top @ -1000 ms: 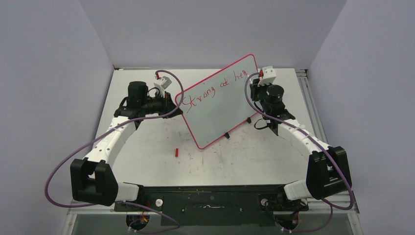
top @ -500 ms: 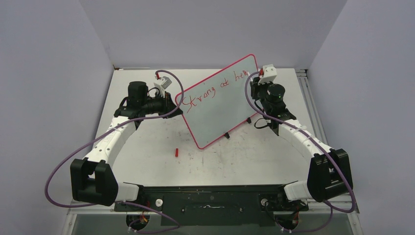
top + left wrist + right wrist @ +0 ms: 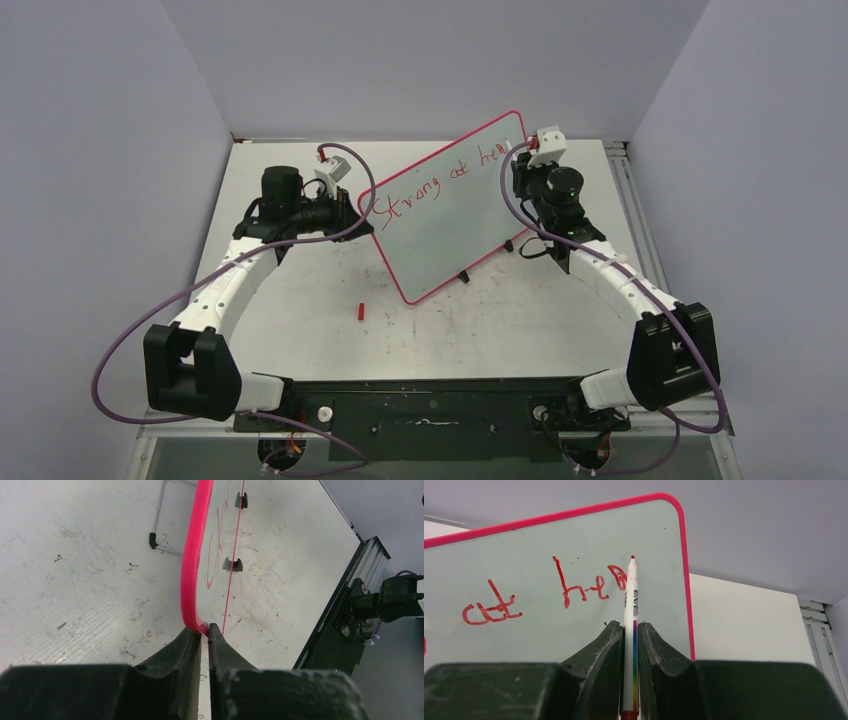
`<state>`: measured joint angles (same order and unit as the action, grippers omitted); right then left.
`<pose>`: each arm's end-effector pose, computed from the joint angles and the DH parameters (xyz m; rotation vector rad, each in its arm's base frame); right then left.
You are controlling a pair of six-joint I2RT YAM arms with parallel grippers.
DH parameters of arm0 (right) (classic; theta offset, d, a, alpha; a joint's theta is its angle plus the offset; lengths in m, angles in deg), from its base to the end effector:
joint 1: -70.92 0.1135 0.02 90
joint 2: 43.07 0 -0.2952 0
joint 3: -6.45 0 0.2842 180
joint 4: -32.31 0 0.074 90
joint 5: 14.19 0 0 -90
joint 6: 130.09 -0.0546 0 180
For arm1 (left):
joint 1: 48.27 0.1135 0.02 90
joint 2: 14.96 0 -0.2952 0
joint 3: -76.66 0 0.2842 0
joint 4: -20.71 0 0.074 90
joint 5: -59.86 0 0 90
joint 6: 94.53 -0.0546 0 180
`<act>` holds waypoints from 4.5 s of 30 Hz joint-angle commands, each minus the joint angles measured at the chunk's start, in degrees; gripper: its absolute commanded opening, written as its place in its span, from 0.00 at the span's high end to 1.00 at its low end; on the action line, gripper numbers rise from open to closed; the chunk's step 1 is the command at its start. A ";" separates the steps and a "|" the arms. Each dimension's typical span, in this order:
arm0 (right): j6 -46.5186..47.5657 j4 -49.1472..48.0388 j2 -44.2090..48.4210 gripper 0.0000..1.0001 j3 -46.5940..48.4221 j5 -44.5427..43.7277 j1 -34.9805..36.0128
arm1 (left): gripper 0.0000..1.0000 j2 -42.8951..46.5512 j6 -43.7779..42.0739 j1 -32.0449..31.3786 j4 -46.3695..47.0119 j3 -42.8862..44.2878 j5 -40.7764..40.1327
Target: Write a sentence on the whiteboard
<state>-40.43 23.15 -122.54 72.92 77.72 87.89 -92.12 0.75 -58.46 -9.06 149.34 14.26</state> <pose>0.3546 0.1101 0.3312 -0.2631 1.6229 0.2584 0.3192 -0.0962 0.3155 0.5392 2.0648 -0.9920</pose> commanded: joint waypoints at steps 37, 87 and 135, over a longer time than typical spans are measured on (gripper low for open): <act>0.82 -2.12 -3.85 0.95 3.52 -0.42 -0.23 | 1.00 0.07 -1.32 -0.57 0.38 1.73 0.43; 0.73 -3.31 -4.87 0.95 3.73 -2.48 -0.19 | 1.00 0.27 -1.24 -0.60 0.53 1.57 0.65; 0.43 -3.93 -2.58 0.95 1.03 -2.79 -1.08 | 1.00 0.44 -1.15 -0.60 0.62 1.61 0.32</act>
<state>-39.66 21.95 -124.48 72.76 73.76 87.08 -92.12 0.75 -58.62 -8.86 149.34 14.24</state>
